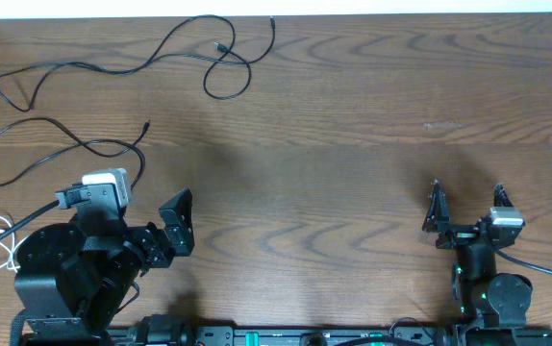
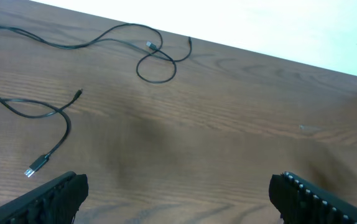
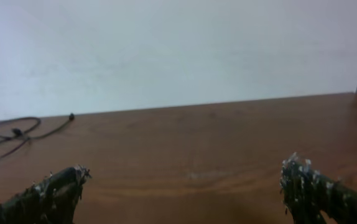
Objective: Untangle cables
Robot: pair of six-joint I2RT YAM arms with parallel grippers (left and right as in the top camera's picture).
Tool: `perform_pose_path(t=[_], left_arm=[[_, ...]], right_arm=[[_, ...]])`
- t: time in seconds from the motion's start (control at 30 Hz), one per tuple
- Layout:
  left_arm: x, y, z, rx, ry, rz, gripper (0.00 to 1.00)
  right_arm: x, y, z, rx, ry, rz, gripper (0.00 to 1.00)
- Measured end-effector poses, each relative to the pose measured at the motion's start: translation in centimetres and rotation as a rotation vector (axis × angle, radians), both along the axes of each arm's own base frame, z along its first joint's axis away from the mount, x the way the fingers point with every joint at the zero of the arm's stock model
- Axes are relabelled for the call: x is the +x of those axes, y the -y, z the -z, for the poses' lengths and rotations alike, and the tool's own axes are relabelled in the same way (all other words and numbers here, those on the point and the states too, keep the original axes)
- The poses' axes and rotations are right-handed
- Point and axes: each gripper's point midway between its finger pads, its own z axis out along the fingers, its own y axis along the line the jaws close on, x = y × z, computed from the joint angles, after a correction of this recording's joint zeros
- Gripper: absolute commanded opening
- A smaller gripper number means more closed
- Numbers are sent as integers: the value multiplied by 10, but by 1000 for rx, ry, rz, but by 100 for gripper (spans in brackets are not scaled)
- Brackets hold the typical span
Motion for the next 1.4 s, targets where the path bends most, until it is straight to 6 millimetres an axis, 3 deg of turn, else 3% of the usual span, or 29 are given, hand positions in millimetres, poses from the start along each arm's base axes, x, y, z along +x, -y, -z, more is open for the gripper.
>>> perform_pose_path(t=[0.13,1.4], left_arm=[[0,0,0,0,0,0,99],[0,0,0,0,0,0,99]], right_arm=[[-1,4,24,-9,-94,18,99],[0,2,24,-83,-96,2,99]])
